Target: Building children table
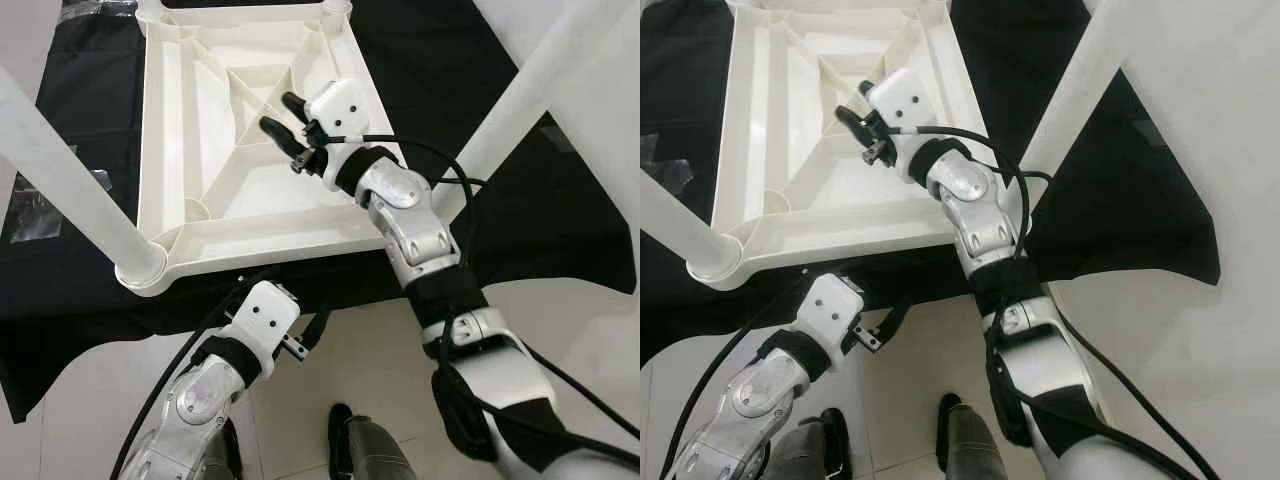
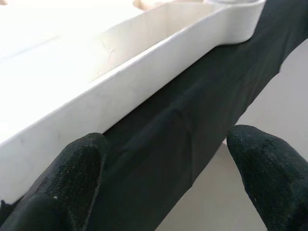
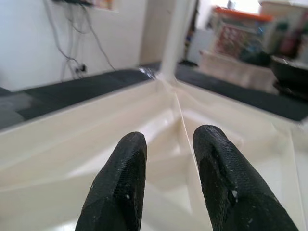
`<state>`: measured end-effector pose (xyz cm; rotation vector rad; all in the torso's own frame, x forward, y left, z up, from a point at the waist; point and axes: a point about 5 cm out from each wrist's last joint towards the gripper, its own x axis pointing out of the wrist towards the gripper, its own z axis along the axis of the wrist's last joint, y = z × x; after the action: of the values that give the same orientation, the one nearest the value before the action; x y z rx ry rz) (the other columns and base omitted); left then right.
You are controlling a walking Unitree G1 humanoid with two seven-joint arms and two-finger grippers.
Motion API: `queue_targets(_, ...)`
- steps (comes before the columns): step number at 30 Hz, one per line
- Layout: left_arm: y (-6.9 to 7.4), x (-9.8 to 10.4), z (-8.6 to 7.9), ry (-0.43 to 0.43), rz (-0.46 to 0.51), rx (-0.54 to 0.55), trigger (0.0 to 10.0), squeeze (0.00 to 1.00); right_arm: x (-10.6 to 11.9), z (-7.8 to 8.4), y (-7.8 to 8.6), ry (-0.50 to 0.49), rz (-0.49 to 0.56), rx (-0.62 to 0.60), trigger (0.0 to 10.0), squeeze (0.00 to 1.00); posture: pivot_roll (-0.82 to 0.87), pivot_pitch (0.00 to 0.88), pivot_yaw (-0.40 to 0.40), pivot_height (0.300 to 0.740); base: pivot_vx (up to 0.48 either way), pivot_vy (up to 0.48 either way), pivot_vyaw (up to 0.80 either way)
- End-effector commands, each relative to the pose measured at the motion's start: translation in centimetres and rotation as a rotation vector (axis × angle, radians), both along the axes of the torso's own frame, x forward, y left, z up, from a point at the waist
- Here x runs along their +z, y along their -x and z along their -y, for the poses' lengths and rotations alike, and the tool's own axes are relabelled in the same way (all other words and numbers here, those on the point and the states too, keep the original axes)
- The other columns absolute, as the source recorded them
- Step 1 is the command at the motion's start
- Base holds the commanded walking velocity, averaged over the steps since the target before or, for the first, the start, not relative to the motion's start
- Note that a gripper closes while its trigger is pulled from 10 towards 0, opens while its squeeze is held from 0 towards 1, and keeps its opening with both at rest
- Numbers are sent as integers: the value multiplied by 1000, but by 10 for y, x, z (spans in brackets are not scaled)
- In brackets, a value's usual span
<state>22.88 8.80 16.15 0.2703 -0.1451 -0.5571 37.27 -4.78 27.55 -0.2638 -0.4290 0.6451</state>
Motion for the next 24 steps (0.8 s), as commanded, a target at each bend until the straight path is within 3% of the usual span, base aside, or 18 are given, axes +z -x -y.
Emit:
queue_targets(1, 4, -3, 3, -6, -25, -22, 10000, 0, -6, 1, 1, -6, -18, -27, 10000, 0, 80, 298, -99, 740, 0, 480, 0)
queue_targets(4, 7, -2, 1, -5, -31, -36, 10000, 0, -21, 3, 4, -23, -57, -70, 10000, 0, 93, 291, -90, 740, 0, 480, 0)
queue_targets(11, 7, 0, -3, -7, -26, -35, 10000, 0, -28, 3, 6, -27, -73, -101, 10000, 0, 97, 286, -86, 740, 0, 480, 0)
queue_targets(15, 8, 2, -1, -3, -15, -51, 10000, 0, -29, 4, 6, -22, -70, -125, 10000, 0, 98, 284, -81, 740, 0, 0, 0)
queue_targets(24, 12, 2, 4, 5, -32, -91, 10000, 0, -24, 36, -2, 32, -55, -199, 10000, 0, 93, 292, -80, 740, 0, 0, 0)
